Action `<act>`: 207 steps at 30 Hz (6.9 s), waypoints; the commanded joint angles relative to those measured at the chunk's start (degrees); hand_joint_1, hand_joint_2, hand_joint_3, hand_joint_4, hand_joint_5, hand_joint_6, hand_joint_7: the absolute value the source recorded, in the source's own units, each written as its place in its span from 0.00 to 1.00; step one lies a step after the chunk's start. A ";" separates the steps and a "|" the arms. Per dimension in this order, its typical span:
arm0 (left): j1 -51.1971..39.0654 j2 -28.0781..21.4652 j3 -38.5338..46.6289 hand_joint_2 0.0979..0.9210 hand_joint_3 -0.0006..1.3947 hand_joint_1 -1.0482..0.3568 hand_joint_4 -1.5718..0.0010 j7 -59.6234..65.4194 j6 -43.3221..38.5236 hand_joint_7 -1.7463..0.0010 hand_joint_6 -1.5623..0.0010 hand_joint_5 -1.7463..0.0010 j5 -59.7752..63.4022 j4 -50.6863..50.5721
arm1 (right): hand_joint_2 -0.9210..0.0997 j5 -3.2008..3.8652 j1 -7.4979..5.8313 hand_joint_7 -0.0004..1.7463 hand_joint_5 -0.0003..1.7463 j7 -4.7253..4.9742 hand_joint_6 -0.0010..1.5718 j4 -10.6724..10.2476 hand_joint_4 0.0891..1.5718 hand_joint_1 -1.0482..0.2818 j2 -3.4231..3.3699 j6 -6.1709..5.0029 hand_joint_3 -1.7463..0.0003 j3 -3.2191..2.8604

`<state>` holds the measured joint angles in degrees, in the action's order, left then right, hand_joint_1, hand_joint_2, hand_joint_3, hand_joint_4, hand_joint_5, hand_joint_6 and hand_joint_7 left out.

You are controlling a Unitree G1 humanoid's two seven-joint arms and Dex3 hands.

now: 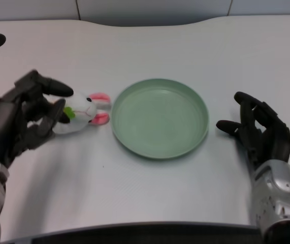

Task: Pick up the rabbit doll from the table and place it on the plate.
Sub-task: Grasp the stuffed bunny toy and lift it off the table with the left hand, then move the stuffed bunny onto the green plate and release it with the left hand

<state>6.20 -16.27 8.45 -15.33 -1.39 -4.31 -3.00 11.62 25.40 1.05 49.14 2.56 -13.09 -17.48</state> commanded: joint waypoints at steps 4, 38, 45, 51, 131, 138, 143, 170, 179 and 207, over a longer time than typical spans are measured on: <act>7.09 -9.98 -5.39 1.00 0.22 0.46 0.72 -0.61 -3.62 0.52 0.69 0.21 14.25 2.23 | 0.00 0.45 0.02 0.27 0.58 0.16 0.44 -0.29 0.45 0.56 -0.62 0.26 0.83 0.10; 33.08 -21.86 -32.64 0.99 0.01 0.01 0.98 -12.90 -4.15 0.99 0.95 0.99 52.62 26.16 | 0.00 0.40 0.75 0.27 0.57 -1.51 0.45 1.96 0.44 0.55 0.93 -1.22 0.82 -0.55; 35.23 -19.59 -35.64 0.98 0.00 0.01 0.94 -7.24 -6.58 0.99 0.93 0.97 54.68 34.90 | 0.00 0.31 0.58 0.26 0.56 -1.47 0.44 1.72 0.42 0.54 0.97 -1.08 0.82 -0.42; 37.29 -17.33 -38.71 0.97 0.00 0.02 0.94 -1.33 -7.71 0.98 0.91 0.96 56.69 43.40 | 0.00 0.81 0.35 0.26 0.56 -1.63 0.43 1.09 0.42 0.56 0.74 -0.58 0.81 -0.59; 46.61 -11.03 -43.81 0.86 0.00 0.55 0.52 25.38 -13.60 0.28 0.56 0.01 53.02 70.56 | 0.00 1.94 -1.74 0.26 0.60 -2.66 0.44 -2.49 0.44 0.55 0.53 0.84 0.82 -0.29; 45.85 -11.36 -42.89 0.93 0.01 0.60 0.42 32.73 -16.89 0.36 0.48 0.00 52.17 71.23 | 0.00 1.84 -1.48 0.26 0.59 -2.20 0.44 -2.36 0.44 0.55 0.54 1.21 0.82 -0.34; 45.76 -11.81 -40.31 1.00 0.01 0.63 0.44 32.68 -19.26 0.11 0.58 0.00 49.43 70.45 | 0.00 1.72 -1.21 0.27 0.59 -1.75 0.45 -2.00 0.43 0.56 0.54 1.27 0.82 -0.32; 52.32 -2.83 -36.28 0.92 0.01 0.63 0.48 18.30 -14.70 0.16 0.57 0.00 44.91 55.00 | 0.00 1.18 -0.74 0.26 0.58 -0.88 0.45 -1.44 0.43 0.55 -0.20 0.82 0.82 0.04; 53.63 3.68 -39.04 1.00 0.04 0.63 0.43 19.25 -15.64 0.00 0.57 0.00 46.17 59.15 | 0.00 1.06 -0.82 0.26 0.59 -0.79 0.45 -1.26 0.43 0.56 -0.43 0.18 0.82 0.18; 54.75 4.78 -43.13 1.00 0.05 0.04 0.97 12.28 -17.72 0.95 0.84 0.78 47.89 63.95 | 0.00 1.39 -1.10 0.26 0.59 -1.11 0.45 -2.05 0.42 0.56 -0.51 0.89 0.83 0.25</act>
<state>59.91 -11.15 -34.06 -2.47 -18.58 43.10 61.48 12.78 24.70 0.11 47.53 2.39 -12.36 -17.38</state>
